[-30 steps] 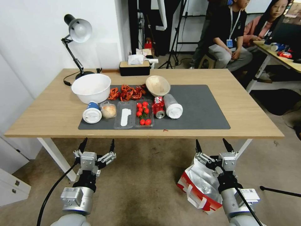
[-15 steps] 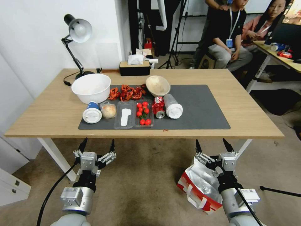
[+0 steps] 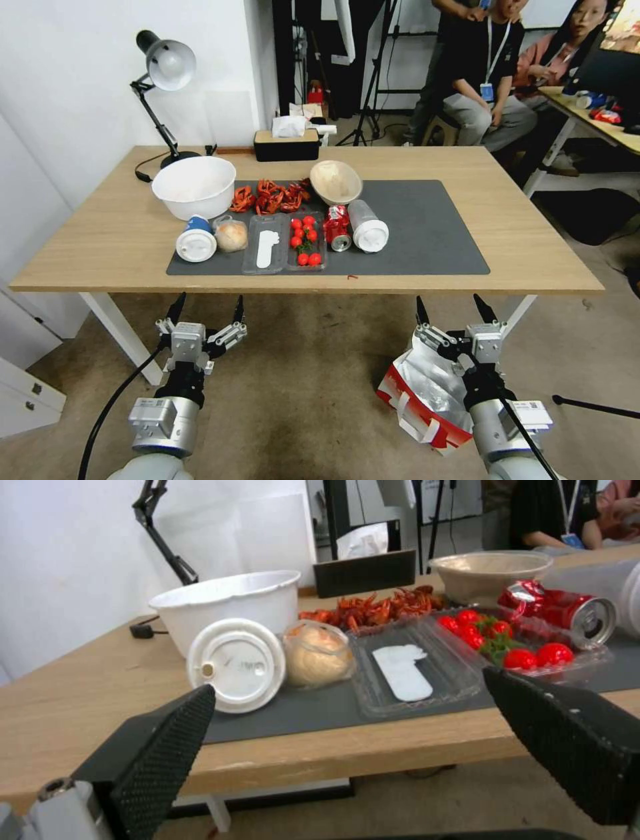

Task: Pick up the food delivery bag from the floor and place it on the table.

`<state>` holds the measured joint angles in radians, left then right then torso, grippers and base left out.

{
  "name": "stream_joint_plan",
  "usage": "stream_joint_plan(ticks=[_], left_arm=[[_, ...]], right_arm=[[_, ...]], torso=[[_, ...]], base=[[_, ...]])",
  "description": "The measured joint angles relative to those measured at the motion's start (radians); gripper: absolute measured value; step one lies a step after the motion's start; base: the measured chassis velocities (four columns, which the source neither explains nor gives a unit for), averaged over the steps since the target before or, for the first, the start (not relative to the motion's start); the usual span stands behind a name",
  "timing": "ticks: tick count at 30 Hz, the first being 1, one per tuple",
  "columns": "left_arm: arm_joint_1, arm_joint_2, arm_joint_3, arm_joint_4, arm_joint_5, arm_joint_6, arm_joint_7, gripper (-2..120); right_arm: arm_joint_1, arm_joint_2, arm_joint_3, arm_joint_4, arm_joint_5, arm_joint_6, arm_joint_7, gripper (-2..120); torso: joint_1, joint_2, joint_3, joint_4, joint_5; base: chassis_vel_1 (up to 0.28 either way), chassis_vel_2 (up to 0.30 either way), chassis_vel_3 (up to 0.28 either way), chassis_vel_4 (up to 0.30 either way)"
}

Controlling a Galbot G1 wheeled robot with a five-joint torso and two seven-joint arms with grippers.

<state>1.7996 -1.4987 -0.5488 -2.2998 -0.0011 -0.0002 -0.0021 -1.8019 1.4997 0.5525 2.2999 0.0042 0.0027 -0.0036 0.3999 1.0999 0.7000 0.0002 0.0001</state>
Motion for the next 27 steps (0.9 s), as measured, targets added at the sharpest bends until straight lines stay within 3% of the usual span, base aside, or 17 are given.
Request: stream_joint_plan(ticks=[5,6,8,10,27], left_arm=[[-0.014,0.03,0.025,0.007,-0.044,-0.01,-0.055,100],[-0.027,0.062,0.054,0.014,-0.087,-0.02,-0.109,100],[-0.054,0.124,0.109,0.028,-0.177,-0.042,-0.221,100],[-0.059,0.141,0.122,0.034,-0.202,-0.052,-0.245,100],[-0.031,0.167,0.123,0.087,-0.255,-0.192,-0.222,100]], right_arm=[[-0.044,-0.015,0.085,0.003,0.086,0.073,-0.087,100],[-0.063,-0.02,0.12,0.006,0.123,0.105,-0.125,100],[-0.064,-0.031,0.146,-0.018,0.15,0.139,-0.153,100],[-0.061,-0.034,0.149,-0.024,0.154,0.143,-0.157,100],[-0.052,-0.037,0.153,-0.043,0.16,0.151,-0.152,100]], torso=[[0.0,0.0,0.0,0.0,0.0],[0.0,0.0,0.0,-0.0009,-0.0008],[0.0,0.0,0.0,-0.0003,0.0001],[0.0,0.0,0.0,-0.0004,0.0],[0.0,0.0,0.0,-0.0002,-0.0002]], base=[[0.0,0.0,0.0,0.0],[0.0,0.0,0.0,0.0],[0.0,0.0,0.0,0.0],[0.0,0.0,0.0,0.0],[0.0,0.0,0.0,0.0]])
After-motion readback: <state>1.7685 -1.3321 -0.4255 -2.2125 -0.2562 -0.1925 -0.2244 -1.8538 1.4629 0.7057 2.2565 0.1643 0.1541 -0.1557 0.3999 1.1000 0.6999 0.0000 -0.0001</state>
